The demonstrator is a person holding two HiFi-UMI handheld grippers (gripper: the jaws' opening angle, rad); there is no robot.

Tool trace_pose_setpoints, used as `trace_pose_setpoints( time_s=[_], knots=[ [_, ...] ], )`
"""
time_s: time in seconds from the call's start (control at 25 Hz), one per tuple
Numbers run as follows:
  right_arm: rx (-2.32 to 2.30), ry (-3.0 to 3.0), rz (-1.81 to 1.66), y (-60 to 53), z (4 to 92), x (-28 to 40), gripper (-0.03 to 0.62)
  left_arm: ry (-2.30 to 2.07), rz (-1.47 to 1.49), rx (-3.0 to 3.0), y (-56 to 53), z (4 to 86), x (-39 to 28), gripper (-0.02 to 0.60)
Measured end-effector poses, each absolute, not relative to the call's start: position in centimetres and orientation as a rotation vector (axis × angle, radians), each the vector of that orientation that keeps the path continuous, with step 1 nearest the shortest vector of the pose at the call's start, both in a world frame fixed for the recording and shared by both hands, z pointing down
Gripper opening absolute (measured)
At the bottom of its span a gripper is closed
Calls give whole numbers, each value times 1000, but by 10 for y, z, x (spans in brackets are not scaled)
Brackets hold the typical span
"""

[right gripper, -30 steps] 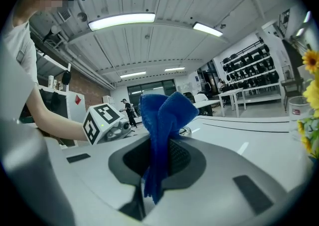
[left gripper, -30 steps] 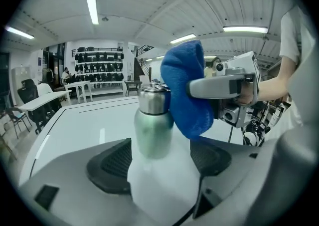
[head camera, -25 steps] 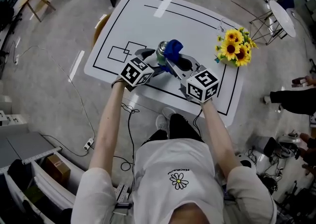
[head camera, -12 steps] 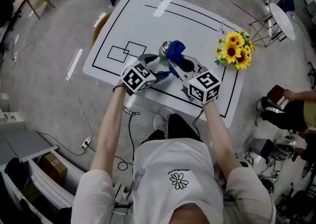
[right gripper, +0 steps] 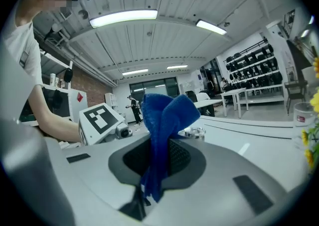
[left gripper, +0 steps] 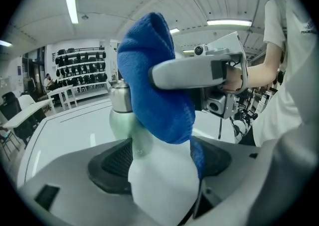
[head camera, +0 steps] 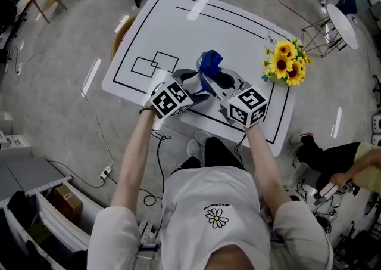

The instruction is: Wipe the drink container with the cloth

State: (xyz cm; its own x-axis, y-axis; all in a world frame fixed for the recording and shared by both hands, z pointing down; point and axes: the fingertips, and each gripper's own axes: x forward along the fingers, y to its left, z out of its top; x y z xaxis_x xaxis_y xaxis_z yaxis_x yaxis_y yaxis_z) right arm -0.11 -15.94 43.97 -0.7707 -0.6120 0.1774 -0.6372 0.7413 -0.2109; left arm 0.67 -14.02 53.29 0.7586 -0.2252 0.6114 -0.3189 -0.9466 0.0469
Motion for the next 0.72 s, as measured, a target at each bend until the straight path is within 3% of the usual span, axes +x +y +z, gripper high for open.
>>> trace_pose_setpoints(
  time_s=[0.4, 0.44, 0.52, 0.72],
  knots=[
    [748, -2576, -176, -215, 379, 35, 41, -801, 701, 2848, -188, 477, 0, 353],
    [681, -2521, -196, -221, 387, 31, 41, -834, 697, 2837, -192, 476, 0, 336],
    [554, -2449, -181, -225, 404, 19, 41, -896, 716, 2814, -196, 477, 0, 220],
    [359, -2387, -99, -206, 431, -8, 41, -891, 694, 2777, -193, 481, 11, 205]
  ],
)
